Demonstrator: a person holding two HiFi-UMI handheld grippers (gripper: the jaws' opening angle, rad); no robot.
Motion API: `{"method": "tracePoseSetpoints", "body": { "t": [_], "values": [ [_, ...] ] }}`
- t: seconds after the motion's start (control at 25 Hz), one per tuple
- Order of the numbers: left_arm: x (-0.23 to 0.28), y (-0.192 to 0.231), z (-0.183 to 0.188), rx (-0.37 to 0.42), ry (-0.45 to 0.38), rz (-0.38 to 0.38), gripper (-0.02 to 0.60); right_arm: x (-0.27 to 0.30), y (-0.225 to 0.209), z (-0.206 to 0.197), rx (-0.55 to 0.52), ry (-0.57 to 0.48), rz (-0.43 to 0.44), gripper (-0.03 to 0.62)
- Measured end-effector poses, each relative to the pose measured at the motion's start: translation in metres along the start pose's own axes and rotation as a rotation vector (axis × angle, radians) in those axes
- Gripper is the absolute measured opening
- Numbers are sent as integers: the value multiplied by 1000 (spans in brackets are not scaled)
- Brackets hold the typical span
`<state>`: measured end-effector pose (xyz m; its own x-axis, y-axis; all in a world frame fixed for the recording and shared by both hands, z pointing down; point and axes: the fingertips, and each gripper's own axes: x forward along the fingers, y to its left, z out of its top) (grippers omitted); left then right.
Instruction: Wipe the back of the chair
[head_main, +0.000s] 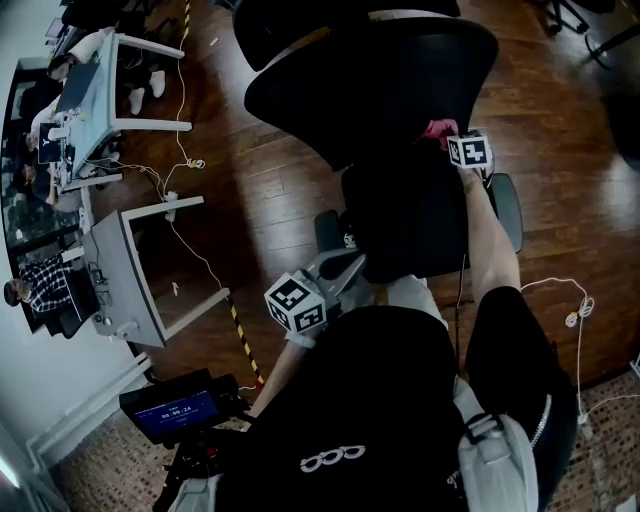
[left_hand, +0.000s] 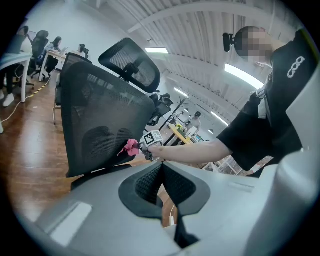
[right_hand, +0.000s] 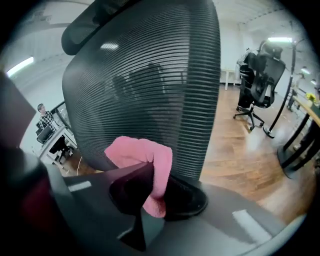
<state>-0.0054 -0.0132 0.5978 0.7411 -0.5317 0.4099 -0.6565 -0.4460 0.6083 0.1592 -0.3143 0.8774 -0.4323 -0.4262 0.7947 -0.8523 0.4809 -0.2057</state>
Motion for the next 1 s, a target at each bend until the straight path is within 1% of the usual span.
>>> {"method": "tracePoseSetpoints", "body": {
  "t": [0.16,0.4,0.52,0.68,0.88,1.0],
  "values": [
    [8,5,-11,1,4,1,-8,-1,-35,-14,68,-9,-67,46],
    [4,4,-13,1,0,-1,-8,-26,-87,-31,223,-21,-220,46],
    [4,3,-15,0,-1,-5,-8,-32,-99,-39,266,-12,-257,46],
    [7,3,-12,11,-4,-16,-8,-23,-85,-37,241,10,-239,46],
    [9,-1,-7,37,-12,-40,-8,-7,-45,-34,194,24,-200,44],
    [7,0,-6,45,-20,-45,-8,2,-13,-29,156,17,-146,44]
  ]
}}
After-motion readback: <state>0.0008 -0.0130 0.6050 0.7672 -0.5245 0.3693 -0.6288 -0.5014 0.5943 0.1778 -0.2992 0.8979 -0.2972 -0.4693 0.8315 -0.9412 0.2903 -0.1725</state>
